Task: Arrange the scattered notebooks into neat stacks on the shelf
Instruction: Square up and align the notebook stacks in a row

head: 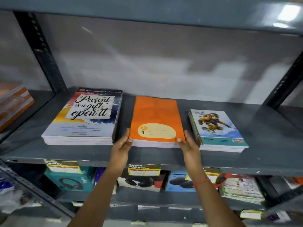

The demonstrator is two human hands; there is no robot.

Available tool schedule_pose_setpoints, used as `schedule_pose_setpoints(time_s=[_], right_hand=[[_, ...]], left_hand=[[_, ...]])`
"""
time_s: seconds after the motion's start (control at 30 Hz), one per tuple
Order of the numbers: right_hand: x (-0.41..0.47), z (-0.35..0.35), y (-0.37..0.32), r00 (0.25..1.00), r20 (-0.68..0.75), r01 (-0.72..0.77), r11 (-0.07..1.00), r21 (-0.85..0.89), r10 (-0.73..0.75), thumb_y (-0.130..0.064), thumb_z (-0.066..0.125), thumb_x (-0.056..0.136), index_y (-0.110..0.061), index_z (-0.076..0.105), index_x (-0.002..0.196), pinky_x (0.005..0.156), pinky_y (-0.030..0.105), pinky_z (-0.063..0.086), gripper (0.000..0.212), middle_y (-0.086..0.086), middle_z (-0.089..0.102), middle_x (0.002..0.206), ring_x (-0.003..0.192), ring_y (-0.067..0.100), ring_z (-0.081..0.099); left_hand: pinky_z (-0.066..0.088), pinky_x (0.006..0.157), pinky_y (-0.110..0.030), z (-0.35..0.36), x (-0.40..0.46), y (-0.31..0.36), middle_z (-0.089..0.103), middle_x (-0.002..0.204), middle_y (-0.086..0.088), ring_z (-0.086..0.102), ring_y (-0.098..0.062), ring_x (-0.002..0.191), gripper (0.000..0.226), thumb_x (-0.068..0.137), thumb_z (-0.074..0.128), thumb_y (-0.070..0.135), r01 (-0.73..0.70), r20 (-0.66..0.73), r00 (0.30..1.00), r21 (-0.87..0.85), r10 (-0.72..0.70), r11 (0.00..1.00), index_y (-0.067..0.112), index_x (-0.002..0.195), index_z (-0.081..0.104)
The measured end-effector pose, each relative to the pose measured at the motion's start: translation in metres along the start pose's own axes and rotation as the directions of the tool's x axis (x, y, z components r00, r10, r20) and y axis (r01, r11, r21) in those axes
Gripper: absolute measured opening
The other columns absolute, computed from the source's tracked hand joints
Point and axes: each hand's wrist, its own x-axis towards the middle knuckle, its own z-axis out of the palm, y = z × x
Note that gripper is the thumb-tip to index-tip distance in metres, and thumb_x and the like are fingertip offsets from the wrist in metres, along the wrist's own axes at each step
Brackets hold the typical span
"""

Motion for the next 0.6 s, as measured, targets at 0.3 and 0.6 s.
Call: schedule_pose_setpoints(time_s=[0.3, 0.6], right_hand=[[0.001, -0.016, 0.008, 0.989, 0.117, 0.091, 0.995, -0.030, -0.087, -0.013, 0.059, 0.087, -0.014, 0.033, 0.141, 0.095, 0.013, 0.042, 0.060, 0.001, 0.052, 0.137, 0.119, 0.010, 0.052], [0.004, -0.011, 0.010, 0.997, 0.024, 0.078, 0.997, -0.019, -0.078, -0.006, 0.058, 0.087, -0.012, 0.043, 0.136, 0.105, 0.029, 0.040, 0.051, 0.003, 0.057, 0.132, 0.113, 0.010, 0.056]], left_hand=[[0.035, 0.090, -0.010, 0.005, -0.006, 0.001, 0.056, 0.099, 0.030, 0.047, 0.021, 0.087, 0.040, 0.090, 0.052, 0.013, 0.005, -0.125, 0.992, 0.056, 0.002, 0.998, 0.017, 0.130, 0.051], [0.036, 0.100, -0.023, 0.012, -0.005, 0.000, 0.060, 0.099, 0.024, 0.052, 0.006, 0.094, 0.037, 0.089, 0.054, 0.010, 0.015, -0.229, 0.973, 0.017, -0.011, 1.000, 0.012, 0.126, 0.056]])
